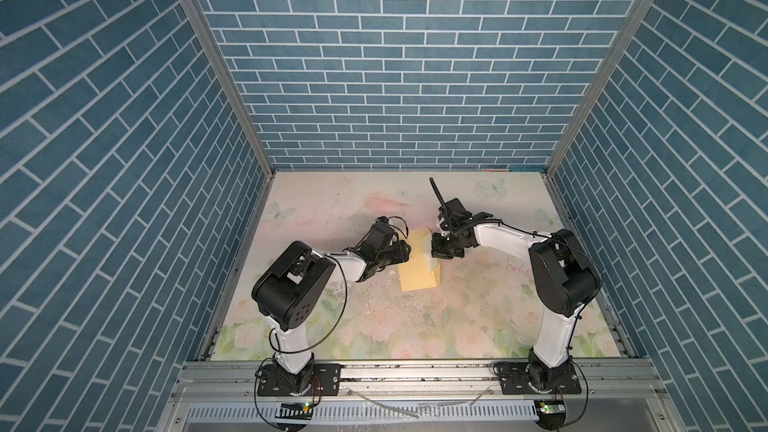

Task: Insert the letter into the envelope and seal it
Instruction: 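Push the cream sheet deeper into the envelope opening with the right gripper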

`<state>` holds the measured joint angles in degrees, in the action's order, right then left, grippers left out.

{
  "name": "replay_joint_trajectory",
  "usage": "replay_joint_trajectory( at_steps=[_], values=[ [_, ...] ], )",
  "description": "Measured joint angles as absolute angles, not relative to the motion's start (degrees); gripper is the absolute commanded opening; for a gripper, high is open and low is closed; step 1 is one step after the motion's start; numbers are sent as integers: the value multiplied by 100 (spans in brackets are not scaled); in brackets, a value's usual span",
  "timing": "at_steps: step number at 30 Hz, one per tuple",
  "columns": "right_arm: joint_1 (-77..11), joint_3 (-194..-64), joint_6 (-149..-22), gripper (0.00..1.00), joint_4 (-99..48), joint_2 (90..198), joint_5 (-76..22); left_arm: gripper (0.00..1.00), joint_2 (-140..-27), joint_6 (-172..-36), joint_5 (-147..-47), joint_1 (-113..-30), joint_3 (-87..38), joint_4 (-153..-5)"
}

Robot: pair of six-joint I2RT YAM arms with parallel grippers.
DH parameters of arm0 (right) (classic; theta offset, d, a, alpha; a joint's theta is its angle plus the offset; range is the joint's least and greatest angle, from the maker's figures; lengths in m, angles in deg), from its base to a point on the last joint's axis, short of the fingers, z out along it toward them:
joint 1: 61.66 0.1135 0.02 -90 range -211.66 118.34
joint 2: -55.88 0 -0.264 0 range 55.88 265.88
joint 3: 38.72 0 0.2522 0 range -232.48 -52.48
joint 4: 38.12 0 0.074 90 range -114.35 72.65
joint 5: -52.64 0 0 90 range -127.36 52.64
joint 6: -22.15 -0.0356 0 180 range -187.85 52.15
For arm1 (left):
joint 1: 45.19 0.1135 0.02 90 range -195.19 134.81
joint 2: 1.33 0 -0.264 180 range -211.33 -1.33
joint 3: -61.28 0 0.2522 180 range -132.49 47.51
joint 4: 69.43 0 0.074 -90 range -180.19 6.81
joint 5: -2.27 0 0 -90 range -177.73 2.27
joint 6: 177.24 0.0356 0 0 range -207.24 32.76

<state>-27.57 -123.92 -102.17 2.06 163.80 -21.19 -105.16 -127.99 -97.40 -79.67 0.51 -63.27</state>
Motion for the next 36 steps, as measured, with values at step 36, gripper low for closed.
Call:
replay_joint_trajectory(
  at_steps=[36],
  values=[
    [-2753,-12821,-10084,32,1082,16358,-2701,61,-10516,-12847,-9731,-7967,45,-6342]
  ],
)
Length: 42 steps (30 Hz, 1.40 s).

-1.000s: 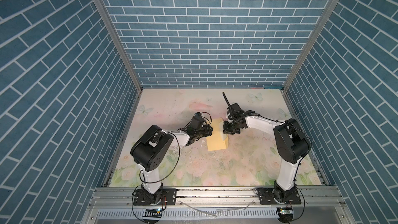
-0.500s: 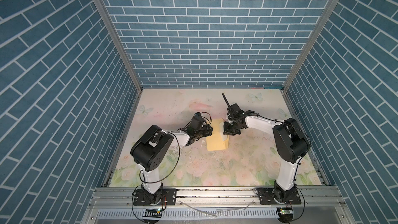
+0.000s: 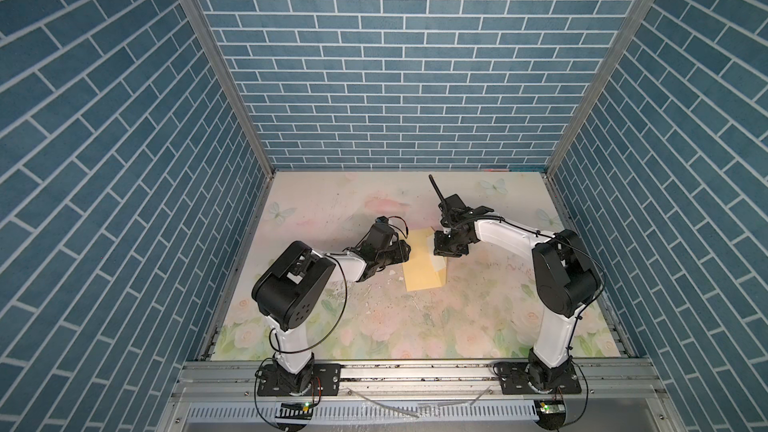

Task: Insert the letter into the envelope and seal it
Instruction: 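Push the cream sheet deeper into the envelope opening with the right gripper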

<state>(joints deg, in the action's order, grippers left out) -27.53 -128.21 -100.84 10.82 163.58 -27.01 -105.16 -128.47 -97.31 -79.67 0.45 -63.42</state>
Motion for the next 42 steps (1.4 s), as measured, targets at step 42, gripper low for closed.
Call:
replay_joint_trajectory(
  at_steps=[42],
  values=[
    [-2679,-12860,-10154,27,558,16852,-2058,36,-10719,-12906,-9825,-8085,-95,-6357]
  ],
)
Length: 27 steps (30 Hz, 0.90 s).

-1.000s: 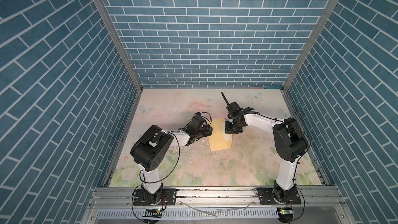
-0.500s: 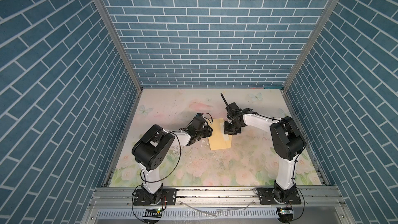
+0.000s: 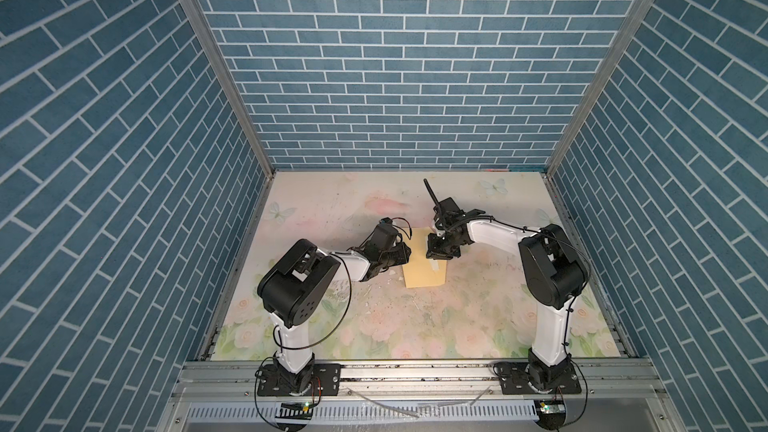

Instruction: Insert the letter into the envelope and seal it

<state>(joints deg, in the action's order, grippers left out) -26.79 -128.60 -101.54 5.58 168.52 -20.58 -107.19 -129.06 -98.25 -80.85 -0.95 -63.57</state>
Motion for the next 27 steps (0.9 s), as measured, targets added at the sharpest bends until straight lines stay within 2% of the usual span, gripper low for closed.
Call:
replay_joint_trajectory(
  at_steps=[7,12,15,17,21,27],
  values=[
    [-2722,-12851,-10138,43,602,16686,-2364,36,-10713,-12858,-9784,-8096,-111,-6423],
    [-2847,-12851,-10082,47,632,16286,-2640,49,-10531,-12720,-9666,-8129,-113,-6764],
    [-2904,-12856,-10077,48,637,16277,-2690,59,-10380,-12611,-9576,-8133,-115,-7054],
    [-2926,-12860,-10077,48,647,16341,-2686,62,-10273,-12559,-9487,-8133,-115,-7286],
    [-2923,-12862,-10077,48,645,16522,-2635,61,-10063,-12493,-9307,-8133,-115,-7693],
    [-2923,-12862,-10079,49,639,16638,-2557,50,-9998,-12508,-9312,-8133,-115,-7830]
  ],
)
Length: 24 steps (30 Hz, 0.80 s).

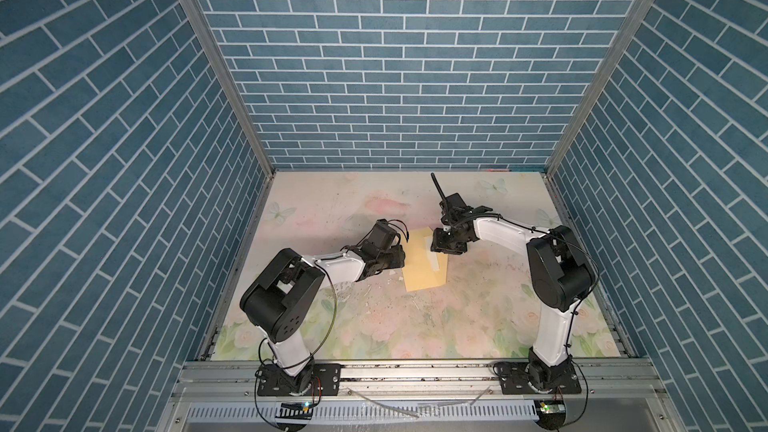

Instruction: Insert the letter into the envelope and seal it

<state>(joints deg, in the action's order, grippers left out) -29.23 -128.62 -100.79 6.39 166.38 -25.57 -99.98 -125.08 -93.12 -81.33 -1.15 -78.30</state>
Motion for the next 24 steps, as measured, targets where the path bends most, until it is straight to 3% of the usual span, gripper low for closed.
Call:
replay_joint_trajectory(
  at_steps=[14,24],
  values=[
    [-2923,-12862,-10090,44,468,16883,-2283,22,-10402,-12659,-9609,-8133,-207,-7470],
    [-2919,-12862,-10165,40,265,16922,-2028,18,-10518,-12668,-9683,-8129,-277,-7378]
  ],
)
